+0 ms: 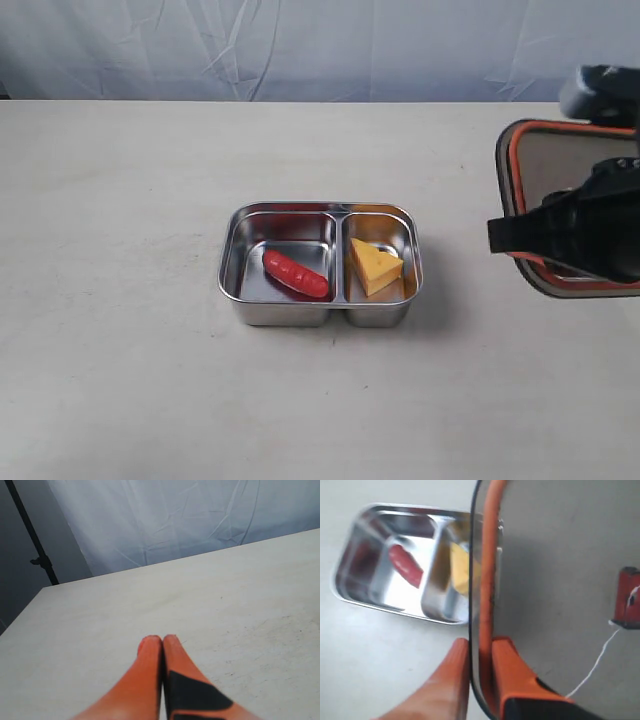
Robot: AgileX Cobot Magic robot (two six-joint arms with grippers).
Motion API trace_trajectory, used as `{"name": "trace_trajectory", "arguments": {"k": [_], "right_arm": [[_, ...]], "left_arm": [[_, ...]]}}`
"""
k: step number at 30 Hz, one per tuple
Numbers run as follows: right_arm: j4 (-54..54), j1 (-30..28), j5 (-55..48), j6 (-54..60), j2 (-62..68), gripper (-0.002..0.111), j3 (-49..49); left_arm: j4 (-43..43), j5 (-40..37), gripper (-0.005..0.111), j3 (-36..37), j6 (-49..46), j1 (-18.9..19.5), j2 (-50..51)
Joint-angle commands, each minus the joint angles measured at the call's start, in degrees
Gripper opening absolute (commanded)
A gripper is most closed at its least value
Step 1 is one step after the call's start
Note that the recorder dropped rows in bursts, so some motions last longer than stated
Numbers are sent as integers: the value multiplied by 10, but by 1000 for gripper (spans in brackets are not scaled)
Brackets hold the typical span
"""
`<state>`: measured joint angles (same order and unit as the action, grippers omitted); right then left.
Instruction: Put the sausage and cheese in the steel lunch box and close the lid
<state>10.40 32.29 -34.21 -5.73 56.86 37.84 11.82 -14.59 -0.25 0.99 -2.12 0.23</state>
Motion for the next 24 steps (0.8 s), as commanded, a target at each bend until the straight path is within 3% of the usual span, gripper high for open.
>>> {"name": "trace_trajectory", "arguments": {"k": [1, 9, 16, 19, 20, 24], "right_arm": [[143, -2, -14, 108, -89, -1, 0], [322, -2, -65, 243, -172, -1, 0], [347, -2, -107, 257, -206, -1, 0], [362, -2, -133, 271, -212, -1, 0], [373, -2, -138, 276, -215, -1, 0], [447, -2, -144, 327, -217, -1, 0]], "left_arm": [[-2, 8, 0, 3, 0, -4, -2], [-2, 8, 0, 3, 0, -4, -2], [6, 9, 0, 3, 0, -4, -2], [9, 45, 0, 3, 8, -4, -2], [-21, 61, 0, 3, 26, -4, -2], [-303, 122, 0, 3, 142, -4, -2]]}}
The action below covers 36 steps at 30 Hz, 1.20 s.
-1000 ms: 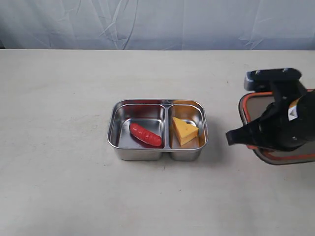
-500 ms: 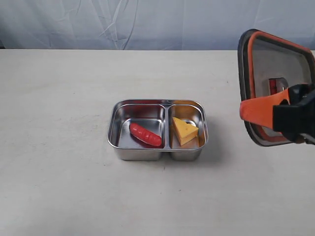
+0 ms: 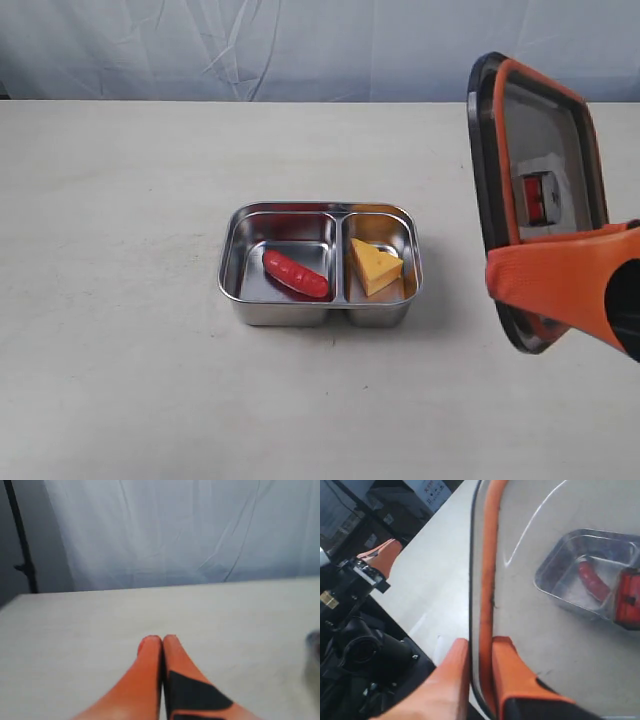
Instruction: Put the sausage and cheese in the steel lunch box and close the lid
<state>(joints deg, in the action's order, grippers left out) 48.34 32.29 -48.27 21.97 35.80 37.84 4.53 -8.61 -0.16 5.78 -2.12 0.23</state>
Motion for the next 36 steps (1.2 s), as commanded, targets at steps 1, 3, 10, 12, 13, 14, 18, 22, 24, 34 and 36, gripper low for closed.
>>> {"name": "trace_trajectory", "arguments": {"k": [1, 3, 10, 12, 13, 14, 18, 22, 24, 34, 36], "right_arm": [[84, -2, -4, 67, -6, -1, 0], [112, -2, 1, 88, -6, -1, 0], [136, -2, 19, 89, -6, -1, -13], [153, -2, 33, 96, -6, -1, -28], [158, -2, 42, 96, -6, -1, -36], [163, -2, 52, 96, -6, -1, -43], [205, -2, 79, 115, -6, -1, -81], [275, -2, 88, 173, -6, -1, -112], [296, -2, 93, 186, -6, -1, -120], [294, -2, 93, 195, -6, -1, -124], [295, -2, 93, 196, -6, -1, -124]], "left_arm": [[-273, 67, 0, 2, 95, -4, -2], [-301, 82, 0, 2, 93, -4, -2], [-322, 65, 0, 2, 115, -4, -2], [-366, 13, 0, 2, 135, -4, -2], [-384, -18, 0, 2, 135, -4, -2], [-398, -43, 0, 2, 132, -4, -2], [-492, -120, 0, 2, 76, -4, -2], [-765, -145, 0, 2, -143, -4, -2], [-979, -150, 0, 2, -347, -4, -2], [-1045, -140, 0, -100, -588, -3, 21], [-1045, -189, 0, -150, -654, -3, 59]]}}
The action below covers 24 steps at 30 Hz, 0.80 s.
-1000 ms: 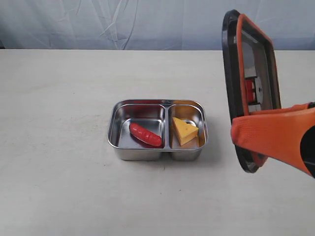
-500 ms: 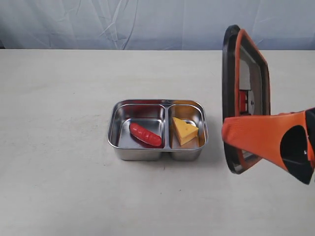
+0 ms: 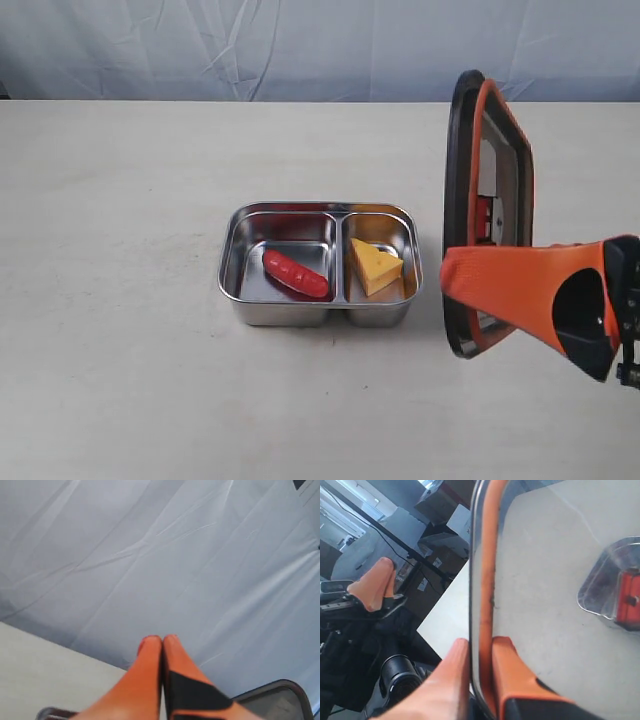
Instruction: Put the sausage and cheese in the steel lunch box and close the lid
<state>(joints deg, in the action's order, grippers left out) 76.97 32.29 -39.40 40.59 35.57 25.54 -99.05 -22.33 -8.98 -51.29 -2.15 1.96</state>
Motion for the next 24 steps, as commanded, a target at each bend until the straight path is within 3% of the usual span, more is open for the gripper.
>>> {"name": "trace_trajectory", "arguments": {"k": [1, 4, 7, 11, 18, 24], "right_arm": [[13, -2, 5, 10, -4, -1, -1], [23, -2, 13, 10, -4, -1, -1], [32, -2, 20, 10, -4, -1, -1], [44, -2, 26, 13, -4, -1, -1], [78, -2, 49, 13, -4, -1, -1], [157, -2, 66, 37, -4, -1, -1]], "left_arm": [[-9, -77, 0, -89, -142, -2, 66], [1, -115, 0, -120, -285, -2, 123], [48, -143, 2, -124, -300, -2, 191], [94, -175, 14, -124, -337, -2, 275], [49, -253, 40, -124, -656, -2, 388], [18, -337, 40, -124, -697, -6, 456]]}}
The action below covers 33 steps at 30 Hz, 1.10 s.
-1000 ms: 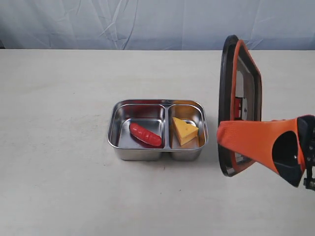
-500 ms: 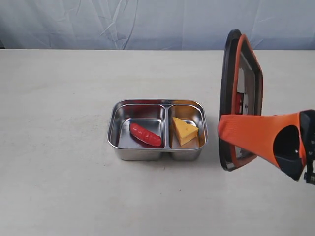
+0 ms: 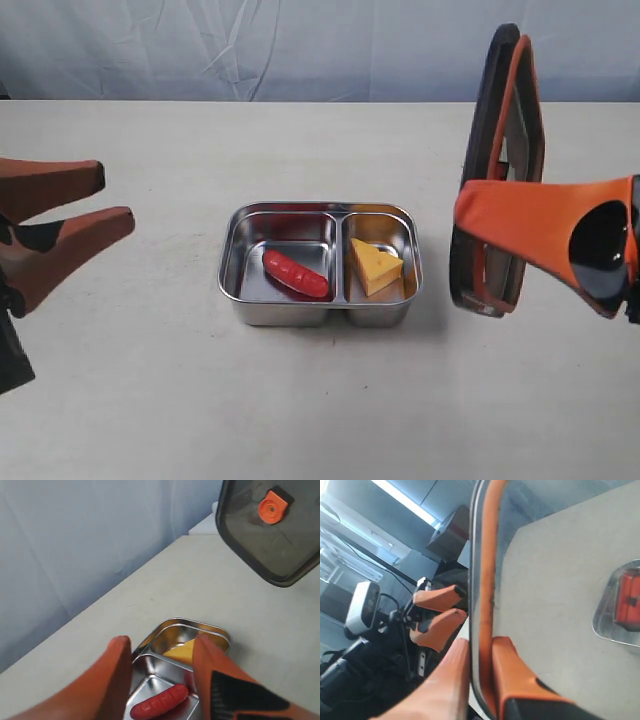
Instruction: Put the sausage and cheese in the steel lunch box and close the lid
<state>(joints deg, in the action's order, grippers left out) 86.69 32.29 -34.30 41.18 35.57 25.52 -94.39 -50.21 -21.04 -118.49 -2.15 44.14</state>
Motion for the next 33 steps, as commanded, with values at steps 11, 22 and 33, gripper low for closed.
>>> {"name": "trace_trajectory", "arguments": {"k": [11, 22, 33], "right_arm": [[133, -2, 20, 93, 41, -1, 3], [133, -2, -51, 111, 126, -1, 21], [133, -2, -65, 146, 130, -1, 23]], "left_arm": [[-56, 20, 40, -3, -34, -178, 67], [-56, 242, 40, -52, -34, -346, 102], [30, 493, 21, -76, -34, -380, 102]]}}
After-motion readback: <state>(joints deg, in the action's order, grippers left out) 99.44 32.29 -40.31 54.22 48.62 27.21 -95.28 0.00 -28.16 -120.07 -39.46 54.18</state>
